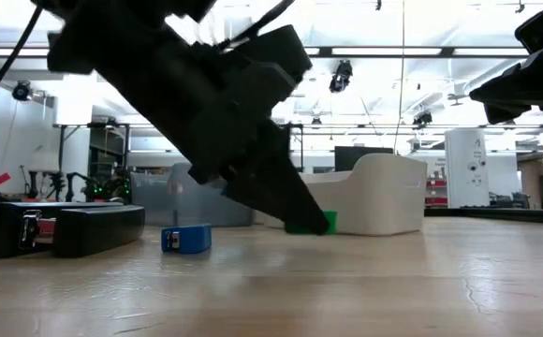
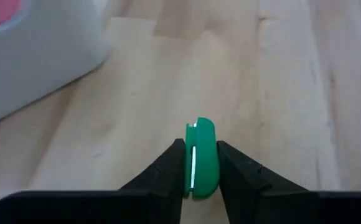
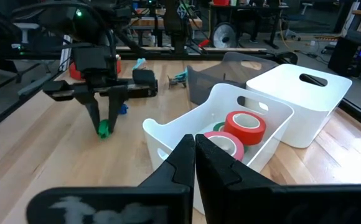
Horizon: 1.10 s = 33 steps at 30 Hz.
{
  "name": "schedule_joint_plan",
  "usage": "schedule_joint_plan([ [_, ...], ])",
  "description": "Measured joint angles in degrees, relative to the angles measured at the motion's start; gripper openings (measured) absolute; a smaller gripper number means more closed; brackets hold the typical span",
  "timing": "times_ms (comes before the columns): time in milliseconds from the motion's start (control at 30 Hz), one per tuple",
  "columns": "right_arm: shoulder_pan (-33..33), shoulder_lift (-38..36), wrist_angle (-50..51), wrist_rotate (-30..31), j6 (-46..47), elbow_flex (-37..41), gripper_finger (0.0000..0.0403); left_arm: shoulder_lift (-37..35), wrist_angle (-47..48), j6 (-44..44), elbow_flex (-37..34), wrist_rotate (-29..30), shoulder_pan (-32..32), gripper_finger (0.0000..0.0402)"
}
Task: Pick and place Stapler, Stapler remover, tape
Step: Put the green stapler into the black bin
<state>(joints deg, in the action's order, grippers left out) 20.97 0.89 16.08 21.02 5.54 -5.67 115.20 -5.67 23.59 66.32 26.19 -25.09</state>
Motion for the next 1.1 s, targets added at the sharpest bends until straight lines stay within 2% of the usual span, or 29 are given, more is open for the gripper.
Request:
schedule_joint_plan([
  [133,0.0,0.02,0.0,0.02,0.0,0.0,0.0008,-3.65,6.87,0.49,0.0,3.42,-0.02,0.0078],
  [267,0.0,0.0,0.0,0.0,0.0,0.0,0.0008,-8.67,14.88,0.39,0.0,9.41,-0.08,0.0073],
  [367,0.0,0.0,-0.01,0.01,0.0,0.0,0.0008,-12.78,21.7,0.69,0.0,17.7,-0.1,0.0082],
  [500,-0.02,-0.02,-0.01,0.0,0.0,0.0,0.0008,-17.12,29.78,4.85,0.0,32.94,0.05,0.0096],
  [600,-0.02,0.0,-0.02,0.0,0.0,0.0,0.0008,-19.45,34.45,11.58,-0.02,37.74,1.22,0.0095],
  [767,-0.02,0.0,0.0,0.0,0.0,0.0,0.0008,-21.01,41.99,24.58,-0.02,35.95,5.62,0.0081],
  [967,-0.02,0.0,0.0,0.0,0.0,0.0,0.0008,-20.94,46.06,26.87,-1.65,24.69,13.54,0.0082],
  [1100,0.0,0.0,0.0,0.0,0.0,0.0,0.0008,-20.88,46.05,28.02,-4.68,21.72,17.45,0.0089],
])
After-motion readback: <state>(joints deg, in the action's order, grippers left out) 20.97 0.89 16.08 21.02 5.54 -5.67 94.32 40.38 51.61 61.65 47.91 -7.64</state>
